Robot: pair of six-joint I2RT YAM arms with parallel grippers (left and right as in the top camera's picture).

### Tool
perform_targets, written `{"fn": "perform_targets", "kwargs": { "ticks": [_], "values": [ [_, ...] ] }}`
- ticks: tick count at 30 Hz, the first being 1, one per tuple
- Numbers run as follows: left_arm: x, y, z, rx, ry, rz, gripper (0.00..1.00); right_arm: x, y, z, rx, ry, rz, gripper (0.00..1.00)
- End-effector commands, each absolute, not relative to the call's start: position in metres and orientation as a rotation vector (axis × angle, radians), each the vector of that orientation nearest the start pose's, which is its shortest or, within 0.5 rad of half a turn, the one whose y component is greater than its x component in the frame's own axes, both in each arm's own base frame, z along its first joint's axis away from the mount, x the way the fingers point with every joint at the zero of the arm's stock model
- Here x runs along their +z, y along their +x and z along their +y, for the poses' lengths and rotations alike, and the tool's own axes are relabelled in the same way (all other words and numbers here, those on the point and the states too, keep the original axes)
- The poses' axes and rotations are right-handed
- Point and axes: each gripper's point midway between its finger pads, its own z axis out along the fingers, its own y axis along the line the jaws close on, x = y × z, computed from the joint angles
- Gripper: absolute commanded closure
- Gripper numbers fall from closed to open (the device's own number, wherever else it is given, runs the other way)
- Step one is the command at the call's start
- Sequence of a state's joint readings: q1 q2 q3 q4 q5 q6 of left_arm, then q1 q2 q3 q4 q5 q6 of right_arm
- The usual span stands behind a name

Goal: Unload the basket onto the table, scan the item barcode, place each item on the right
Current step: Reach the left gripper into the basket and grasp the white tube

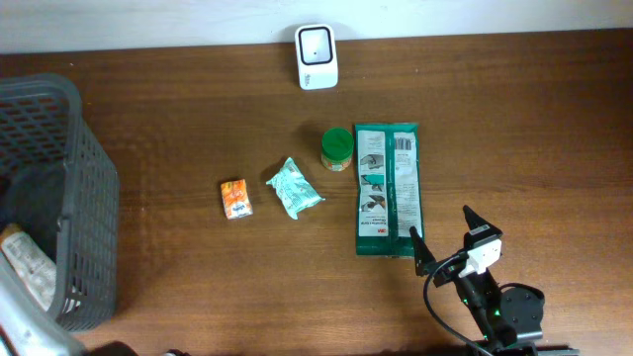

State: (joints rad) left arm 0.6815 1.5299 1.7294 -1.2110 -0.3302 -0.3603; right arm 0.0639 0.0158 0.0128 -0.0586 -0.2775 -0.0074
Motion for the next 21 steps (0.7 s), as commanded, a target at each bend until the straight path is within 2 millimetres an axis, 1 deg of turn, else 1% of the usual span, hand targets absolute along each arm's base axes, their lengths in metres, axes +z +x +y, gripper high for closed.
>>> {"fn": "perform_targets", "kwargs": {
  "ticks": [1, 5, 9, 13, 14, 17, 21],
  "values": [
    [0.216, 0.229, 0.277, 0.554, -1.516, 2.337, 0.22, 0.161, 0.236, 0.061, 0.263, -0.269, 1.62, 0.02],
    [0.17, 0.219, 0.279, 0.621, -1.548, 2.413, 0.22, 0.161, 0.236, 0.061, 0.263, -0.269, 1.62, 0.02],
    [0.134, 0.217, 0.281, 0.658, -1.423, 2.514, 0.22, 0.161, 0.236, 0.061, 0.263, -0.269, 1.62, 0.02],
    [0.109, 0.216, 0.287, 0.681, -1.354, 2.553, 0.22, 0.161, 0.236, 0.061, 0.263, -0.269, 1.62, 0.02],
    [0.104, 0.214, 0.288, 0.682, -1.345, 2.569, 0.24, 0.161, 0.236, 0.061, 0.263, -0.269, 1.62, 0.02],
    [0.08, 0.21, 0.288, 0.678, -1.339, 2.636, 0.28, 0.161, 0.236, 0.061, 0.263, -0.269, 1.62, 0.02],
    [0.06, 0.208, 0.286, 0.67, -1.348, 2.693, 0.3, 0.161, 0.236, 0.061, 0.263, -0.269, 1.62, 0.02]
  ]
}}
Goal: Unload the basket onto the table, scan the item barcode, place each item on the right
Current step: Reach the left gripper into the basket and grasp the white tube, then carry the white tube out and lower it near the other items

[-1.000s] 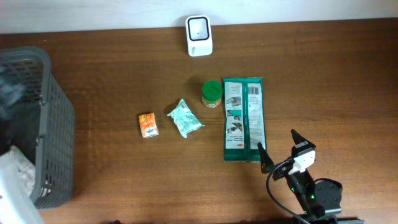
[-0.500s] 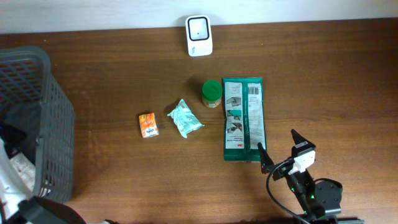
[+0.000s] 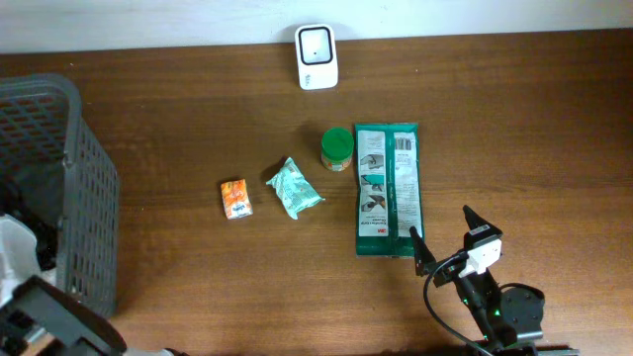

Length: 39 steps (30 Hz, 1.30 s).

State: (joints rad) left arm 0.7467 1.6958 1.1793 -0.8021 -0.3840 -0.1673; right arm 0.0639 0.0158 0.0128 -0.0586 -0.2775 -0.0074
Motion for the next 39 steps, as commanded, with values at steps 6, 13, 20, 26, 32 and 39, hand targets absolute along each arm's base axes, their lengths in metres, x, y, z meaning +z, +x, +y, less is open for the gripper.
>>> {"fn": "perform_targets", "kwargs": {
  "ticks": [6, 13, 20, 26, 32, 39],
  "values": [
    [0.036, 0.206, 0.286, 0.667, -1.361, 2.757, 0.38, 0.161, 0.236, 0.061, 0.263, -0.269, 1.62, 0.02],
    [0.033, 0.207, 0.287, 0.665, -1.363, 2.758, 1.0, 0.161, 0.236, 0.061, 0.263, -0.269, 1.62, 0.02],
    [0.056, 0.222, 0.289, 0.607, -1.345, 2.733, 1.0, 0.161, 0.236, 0.061, 0.263, -0.269, 1.62, 0.02],
    [0.139, 0.26, 0.297, 0.624, -1.241, 2.568, 1.0, 0.161, 0.236, 0.061, 0.263, -0.269, 1.62, 0.02],
    [0.256, 0.299, 0.274, 0.63, -1.045, 2.298, 1.0, 0.161, 0.236, 0.061, 0.263, -0.269, 1.62, 0.02],
    [0.361, 0.315, 0.212, 0.553, -0.811, 2.029, 1.0, 0.161, 0.236, 0.061, 0.263, -0.269, 1.62, 0.02]
  ]
}}
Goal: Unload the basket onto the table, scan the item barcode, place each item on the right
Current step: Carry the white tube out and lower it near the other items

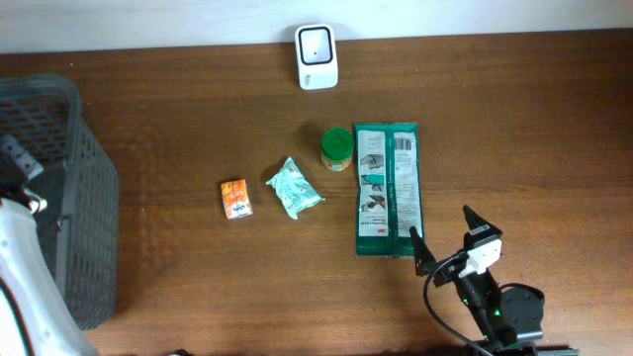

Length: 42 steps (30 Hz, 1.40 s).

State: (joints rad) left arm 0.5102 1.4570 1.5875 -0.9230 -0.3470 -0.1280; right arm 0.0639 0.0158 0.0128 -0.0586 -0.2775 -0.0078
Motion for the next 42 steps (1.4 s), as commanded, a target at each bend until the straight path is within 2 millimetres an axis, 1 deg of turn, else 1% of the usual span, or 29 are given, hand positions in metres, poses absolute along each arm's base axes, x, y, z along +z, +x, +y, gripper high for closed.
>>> {"fn": "perform_targets", "kwargs": {
  "ticks": [1, 2, 3, 4, 6, 8, 9, 11, 14, 16, 17, 19, 20, 23, 26, 30, 33, 36, 39, 42],
  "values": [
    [0.373, 0.317, 0.2, 0.533, -0.773, 2.0, 1.0, 0.161, 0.236, 0.061, 0.263, -0.269, 1.62, 0.02],
    [0.384, 0.318, 0.187, 0.509, -0.733, 1.97, 1.0, 0.161, 0.236, 0.061, 0.263, -0.269, 1.62, 0.02],
    [0.4, 0.321, 0.166, 0.47, -0.672, 1.933, 1.0, 0.161, 0.236, 0.061, 0.263, -0.269, 1.62, 0.02],
    [0.41, 0.323, 0.149, 0.435, -0.621, 1.91, 1.0, 0.161, 0.236, 0.061, 0.263, -0.269, 1.62, 0.02],
    [0.42, 0.327, 0.117, 0.369, -0.529, 1.899, 1.0, 0.161, 0.236, 0.061, 0.263, -0.269, 1.62, 0.02],
    [0.418, 0.331, 0.086, 0.312, -0.442, 1.928, 1.0, 0.161, 0.236, 0.061, 0.263, -0.269, 1.62, 0.02],
    [0.413, 0.335, 0.066, 0.276, -0.381, 1.959, 1.0, 0.161, 0.236, 0.061, 0.263, -0.269, 1.62, 0.02],
    [0.402, 0.34, 0.037, 0.227, -0.301, 2.013, 1.0, 0.161, 0.236, 0.061, 0.263, -0.269, 1.62, 0.02],
    [0.38, 0.348, 0.003, 0.161, -0.24, 2.096, 1.0, 0.161, 0.236, 0.061, 0.263, -0.269, 1.62, 0.02],
    [0.362, 0.353, -0.016, 0.13, -0.223, 2.16, 1.0, 0.161, 0.236, 0.061, 0.263, -0.269, 1.62, 0.02],
    [0.351, 0.356, -0.024, 0.117, -0.227, 2.198, 1.0, 0.161, 0.236, 0.061, 0.263, -0.269, 1.62, 0.02],
    [0.322, 0.36, -0.042, 0.09, -0.239, 2.296, 1.0, 0.161, 0.236, 0.061, 0.263, -0.269, 1.62, 0.02],
    [0.312, 0.361, -0.048, 0.076, -0.234, 2.334, 1.0, 0.161, 0.236, 0.061, 0.263, -0.269, 1.62, 0.02],
    [0.272, 0.37, -0.074, 0.025, -0.178, 2.469, 1.0, 0.161, 0.236, 0.061, 0.263, -0.269, 1.62, 0.02],
    [0.239, 0.379, -0.088, 0.012, -0.186, 2.565, 1.0, 0.161, 0.236, 0.061, 0.263, -0.269, 1.62, 0.02],
    [0.203, 0.387, -0.096, 0.028, -0.187, 2.659, 1.0, 0.161, 0.236, 0.061, 0.263, -0.269, 1.62, 0.02],
    [0.182, 0.391, -0.097, 0.055, -0.188, 2.708, 1.0, 0.161, 0.236, 0.061, 0.263, -0.269, 1.62, 0.02],
    [0.163, 0.396, -0.1, 0.061, -0.246, 2.745, 1.0, 0.161, 0.236, 0.061, 0.263, -0.269, 1.62, 0.02],
    [0.144, 0.402, -0.107, 0.043, -0.241, 2.781, 1.0, 0.161, 0.236, 0.061, 0.263, -0.269, 1.62, 0.02],
    [0.124, 0.405, -0.109, 0.064, -0.234, 2.817, 1.0, 0.161, 0.236, 0.061, 0.263, -0.269, 1.62, 0.02]
  ]
}}
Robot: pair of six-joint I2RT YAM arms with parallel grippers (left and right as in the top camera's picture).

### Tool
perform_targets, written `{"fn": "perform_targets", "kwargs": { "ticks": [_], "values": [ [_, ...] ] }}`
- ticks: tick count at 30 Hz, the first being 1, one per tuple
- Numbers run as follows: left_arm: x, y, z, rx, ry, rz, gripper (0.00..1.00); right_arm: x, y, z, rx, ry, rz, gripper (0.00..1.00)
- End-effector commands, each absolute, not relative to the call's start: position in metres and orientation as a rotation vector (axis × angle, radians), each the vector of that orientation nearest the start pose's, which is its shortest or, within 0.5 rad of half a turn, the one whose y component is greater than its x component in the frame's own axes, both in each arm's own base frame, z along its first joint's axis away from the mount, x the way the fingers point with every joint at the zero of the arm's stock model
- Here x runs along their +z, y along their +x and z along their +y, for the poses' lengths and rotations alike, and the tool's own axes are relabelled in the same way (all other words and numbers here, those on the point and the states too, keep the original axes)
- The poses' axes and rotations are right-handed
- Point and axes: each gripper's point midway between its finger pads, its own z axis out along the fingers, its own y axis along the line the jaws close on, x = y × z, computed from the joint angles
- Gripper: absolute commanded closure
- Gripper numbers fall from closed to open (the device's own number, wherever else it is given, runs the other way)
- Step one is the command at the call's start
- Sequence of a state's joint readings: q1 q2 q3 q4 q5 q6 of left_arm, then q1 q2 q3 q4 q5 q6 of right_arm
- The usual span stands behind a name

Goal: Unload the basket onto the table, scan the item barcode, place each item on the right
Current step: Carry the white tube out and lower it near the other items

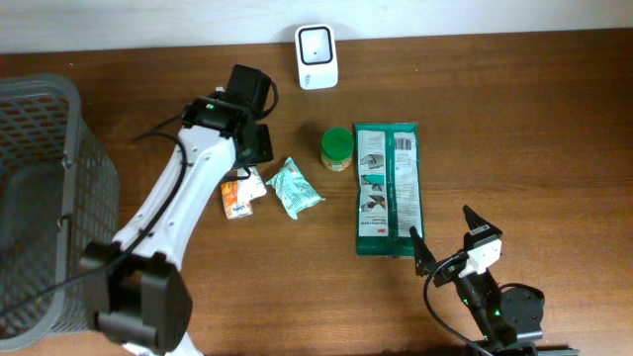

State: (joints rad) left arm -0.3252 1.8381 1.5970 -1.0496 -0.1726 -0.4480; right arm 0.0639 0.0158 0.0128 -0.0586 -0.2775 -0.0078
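Observation:
The white barcode scanner (316, 44) stands at the table's far edge. My left arm reaches across the table, and the left gripper (247, 176) points down just above the orange packet (233, 202), shut on a small pale packet (247, 182). A teal packet (294, 188), a green-lidded jar (337, 148) and a long green package (388, 188) lie to the right; the package has a barcode (403, 145) on top. My right gripper (441, 226) rests open near the package's lower right corner.
A dark grey mesh basket (69, 148) fills the left edge of the table, its floor dark and bare where it shows. The left arm's links run from the lower left corner up to the middle of the table.
The left arm was over the basket at the left edge. It now stretches to mid-table, with its gripper and a pale packet beside the orange packet. The right arm has not moved.
At first a pale packet lay in the basket and the left arm was barely in view. Then the left arm showed over the basket at two moments. Now the basket floor looks bare and the left gripper holds a pale packet at mid-table.

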Motion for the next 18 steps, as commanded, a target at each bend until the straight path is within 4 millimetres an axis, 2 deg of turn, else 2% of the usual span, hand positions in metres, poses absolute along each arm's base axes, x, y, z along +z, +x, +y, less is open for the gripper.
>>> {"fn": "perform_targets", "kwargs": {
  "ticks": [1, 6, 11, 14, 18],
  "values": [
    [0.119, 0.406, -0.11, 0.07, -0.233, 2.826, 1.0, 0.161, 0.236, 0.061, 0.263, -0.269, 1.62, 0.02],
    [0.097, 0.417, -0.114, 0.079, -0.229, 2.835, 1.0, 0.161, 0.236, 0.061, 0.263, -0.269, 1.62, 0.02],
    [0.07, 0.413, -0.127, 0.109, -0.181, 2.891, 1.0, 0.161, 0.236, 0.061, 0.263, -0.269, 1.62, 0.01],
    [0.054, 0.409, -0.143, 0.119, -0.125, 2.916, 1.0, 0.161, 0.236, 0.061, 0.263, -0.269, 1.62, 0.02],
    [0.048, 0.402, -0.169, 0.101, -0.037, 2.921, 1.0, 0.161, 0.236, 0.061, 0.263, -0.269, 1.62, 0.02]
  ]
}}
